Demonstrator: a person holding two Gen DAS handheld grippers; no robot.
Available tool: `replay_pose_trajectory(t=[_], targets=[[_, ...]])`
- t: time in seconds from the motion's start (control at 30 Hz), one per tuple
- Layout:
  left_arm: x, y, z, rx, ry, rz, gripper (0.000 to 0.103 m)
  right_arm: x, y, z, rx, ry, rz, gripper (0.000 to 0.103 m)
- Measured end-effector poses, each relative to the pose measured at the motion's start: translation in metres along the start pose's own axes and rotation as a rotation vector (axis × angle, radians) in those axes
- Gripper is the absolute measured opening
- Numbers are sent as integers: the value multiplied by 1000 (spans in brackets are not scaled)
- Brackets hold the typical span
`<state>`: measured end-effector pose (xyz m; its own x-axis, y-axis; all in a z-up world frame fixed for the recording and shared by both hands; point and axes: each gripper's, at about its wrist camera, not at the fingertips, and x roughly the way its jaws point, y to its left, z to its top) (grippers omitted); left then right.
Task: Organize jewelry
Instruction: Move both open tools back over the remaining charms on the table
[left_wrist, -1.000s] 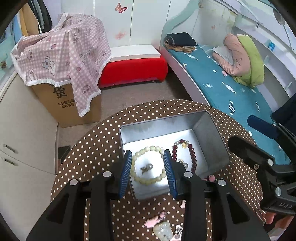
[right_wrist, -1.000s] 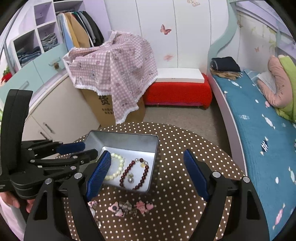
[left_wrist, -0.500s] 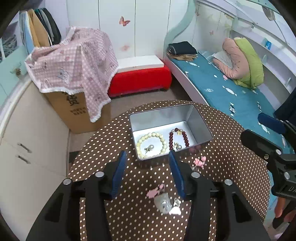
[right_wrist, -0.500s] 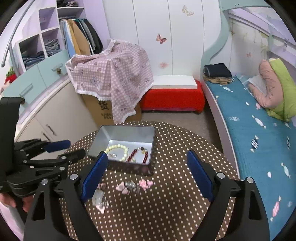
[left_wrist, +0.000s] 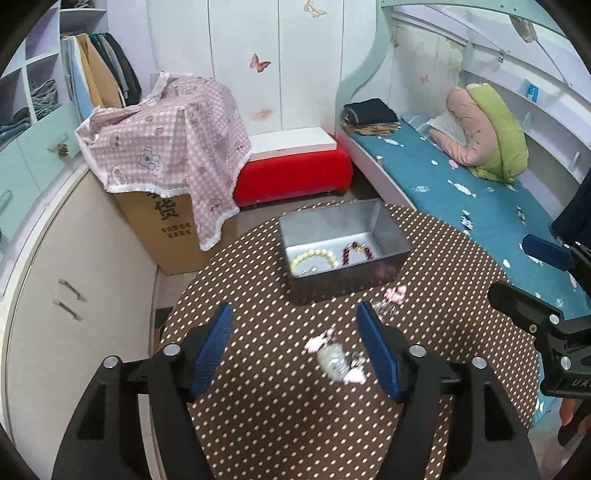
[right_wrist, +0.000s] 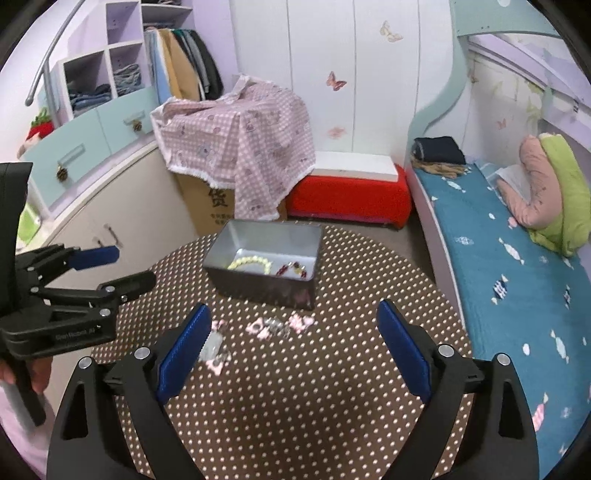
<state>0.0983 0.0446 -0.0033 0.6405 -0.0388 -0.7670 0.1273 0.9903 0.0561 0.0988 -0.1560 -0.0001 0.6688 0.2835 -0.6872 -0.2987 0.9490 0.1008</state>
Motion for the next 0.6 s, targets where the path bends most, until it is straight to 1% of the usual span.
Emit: replay_pose_trajectory(t=[0.17,0.23,0.27,0.43,0.6], targets=[[0,13,-16,0,20,23,71,11,4,-14,-17,51,-2,88],[3,19,-22,-6,34,34,71,21,7,-21,-21,79,13,88],[5,22,-26,-13,41,38,71,29,9,-27,-26,107,27,88],[20,38,-46,-44,91,33,71,65,22,-48,-32,189,87,88],[36,49,-64,-72,145,6,71,90,46,-59,-90,226,111,88]])
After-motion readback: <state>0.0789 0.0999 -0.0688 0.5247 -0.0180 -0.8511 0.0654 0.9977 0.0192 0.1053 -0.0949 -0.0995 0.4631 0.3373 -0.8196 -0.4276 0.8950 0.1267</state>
